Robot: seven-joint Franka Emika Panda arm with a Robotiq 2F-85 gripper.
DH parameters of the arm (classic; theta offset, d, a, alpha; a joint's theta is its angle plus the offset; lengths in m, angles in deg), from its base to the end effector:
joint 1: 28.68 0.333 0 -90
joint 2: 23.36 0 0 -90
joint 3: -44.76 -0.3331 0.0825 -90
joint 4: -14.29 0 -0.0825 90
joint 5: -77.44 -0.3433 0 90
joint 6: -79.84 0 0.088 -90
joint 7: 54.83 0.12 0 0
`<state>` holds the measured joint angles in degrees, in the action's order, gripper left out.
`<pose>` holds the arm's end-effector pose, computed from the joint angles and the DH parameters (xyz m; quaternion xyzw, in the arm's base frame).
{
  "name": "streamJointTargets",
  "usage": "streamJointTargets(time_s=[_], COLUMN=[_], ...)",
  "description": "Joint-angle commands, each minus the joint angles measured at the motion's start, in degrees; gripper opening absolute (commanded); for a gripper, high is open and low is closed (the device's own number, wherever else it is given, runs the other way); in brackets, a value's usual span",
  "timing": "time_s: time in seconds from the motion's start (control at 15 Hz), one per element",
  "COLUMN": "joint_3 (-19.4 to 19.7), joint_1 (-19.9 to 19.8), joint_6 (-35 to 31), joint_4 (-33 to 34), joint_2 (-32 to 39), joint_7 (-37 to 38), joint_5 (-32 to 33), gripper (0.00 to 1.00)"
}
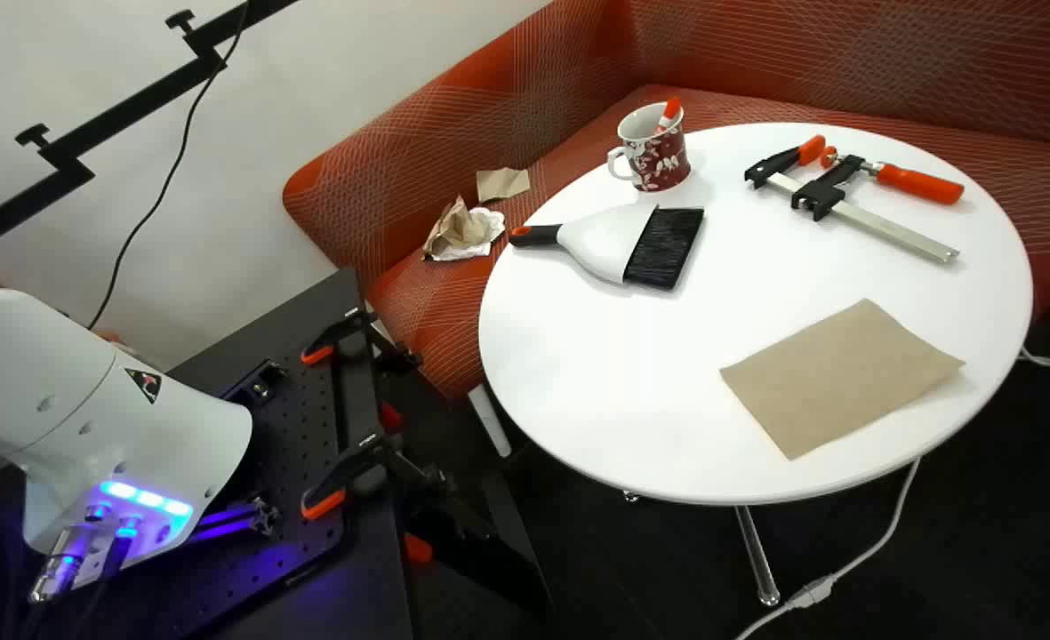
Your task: Remove the orange marker from the red mug
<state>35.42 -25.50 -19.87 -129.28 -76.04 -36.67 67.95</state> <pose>0.2264 0.0838 0.5683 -0.9936 0.0838 -0.0676 0.0346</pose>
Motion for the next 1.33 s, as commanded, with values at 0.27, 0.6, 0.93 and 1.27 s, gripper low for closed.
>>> streamJointTargets(time_s=[0.27, 0.6, 0.93, 1.27], joint_3=[-0.39, -3.03, -7.65, -10.11], joint_1=[-0.67, -1.08, -1.24, -1.85], joint_6=[0.25, -5.91, -18.59, -30.40], joint_4=[0.20, 1.47, 3.43, 7.77], joint_2=[0.00, 5.00, 15.34, 28.89], joint_7=[-0.41, -0.04, 1.76, 5.83], joint_5=[-0.36, 0.75, 2.59, 7.80], gripper=[1.00, 1.00, 1.00, 1.00])
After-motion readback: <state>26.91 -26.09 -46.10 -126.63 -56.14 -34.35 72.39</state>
